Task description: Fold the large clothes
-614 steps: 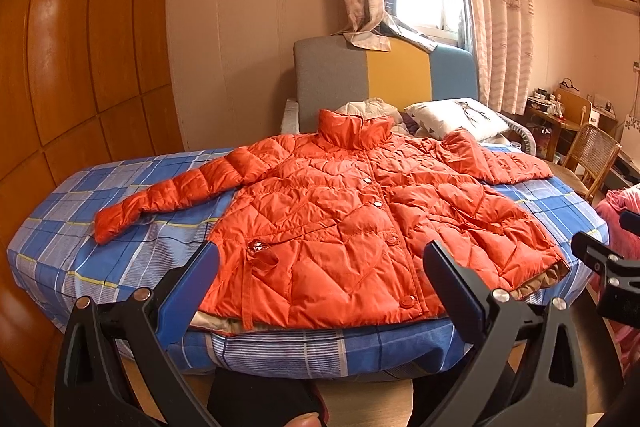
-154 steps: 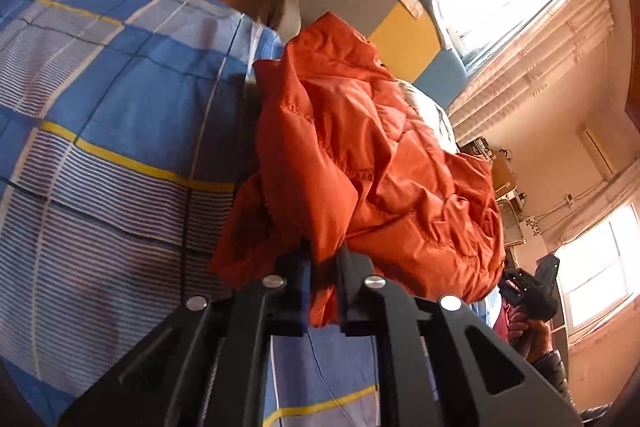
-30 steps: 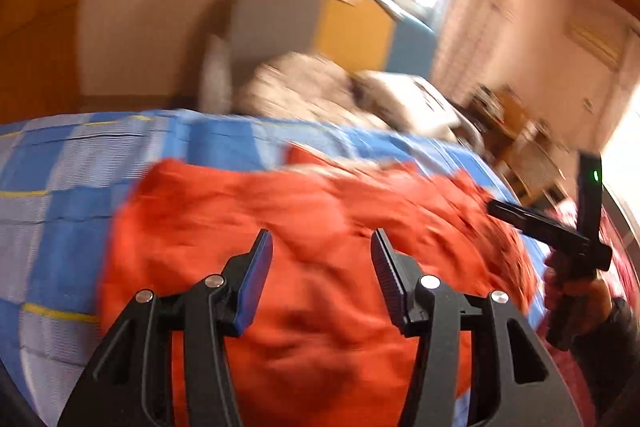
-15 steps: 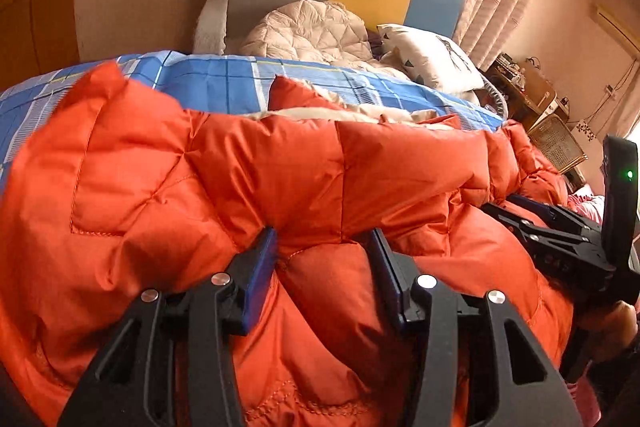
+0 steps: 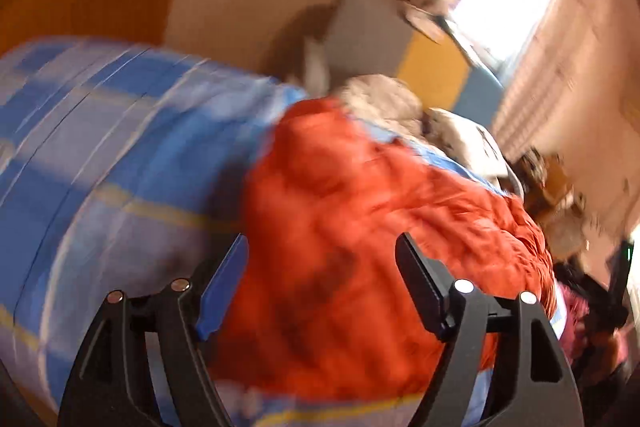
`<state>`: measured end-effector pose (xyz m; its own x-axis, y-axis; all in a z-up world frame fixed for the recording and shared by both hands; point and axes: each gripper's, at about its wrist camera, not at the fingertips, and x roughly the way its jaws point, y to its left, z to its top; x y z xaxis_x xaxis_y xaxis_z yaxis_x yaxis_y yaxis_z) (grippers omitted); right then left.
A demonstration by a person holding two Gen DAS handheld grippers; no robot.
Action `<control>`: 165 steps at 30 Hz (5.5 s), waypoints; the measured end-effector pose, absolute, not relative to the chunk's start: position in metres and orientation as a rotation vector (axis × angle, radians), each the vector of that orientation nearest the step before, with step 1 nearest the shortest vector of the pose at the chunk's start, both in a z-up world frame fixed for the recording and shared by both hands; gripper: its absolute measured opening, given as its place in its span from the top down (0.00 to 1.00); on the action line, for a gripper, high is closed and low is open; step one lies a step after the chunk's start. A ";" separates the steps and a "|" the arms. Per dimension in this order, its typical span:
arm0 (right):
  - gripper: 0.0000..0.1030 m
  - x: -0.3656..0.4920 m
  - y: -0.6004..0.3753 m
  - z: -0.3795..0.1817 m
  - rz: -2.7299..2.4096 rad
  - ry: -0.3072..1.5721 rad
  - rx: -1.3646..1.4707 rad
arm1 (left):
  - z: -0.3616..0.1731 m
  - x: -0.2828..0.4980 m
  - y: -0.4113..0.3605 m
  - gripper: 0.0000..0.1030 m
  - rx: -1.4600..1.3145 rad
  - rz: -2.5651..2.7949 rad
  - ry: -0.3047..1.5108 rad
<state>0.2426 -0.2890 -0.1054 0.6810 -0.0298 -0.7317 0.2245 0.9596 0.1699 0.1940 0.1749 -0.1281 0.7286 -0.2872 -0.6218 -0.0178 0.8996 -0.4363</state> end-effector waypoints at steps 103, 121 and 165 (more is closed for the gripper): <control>0.26 0.185 -0.366 -0.203 0.007 0.769 1.073 | -0.156 0.188 0.053 0.52 -0.232 -0.390 0.848; 0.71 0.182 -0.346 -0.170 0.124 0.718 1.005 | -0.162 0.187 0.042 0.52 -0.198 -0.354 0.821; 0.79 0.182 -0.107 -0.062 0.443 0.724 0.564 | -0.178 0.188 0.066 0.56 -0.337 -0.441 0.814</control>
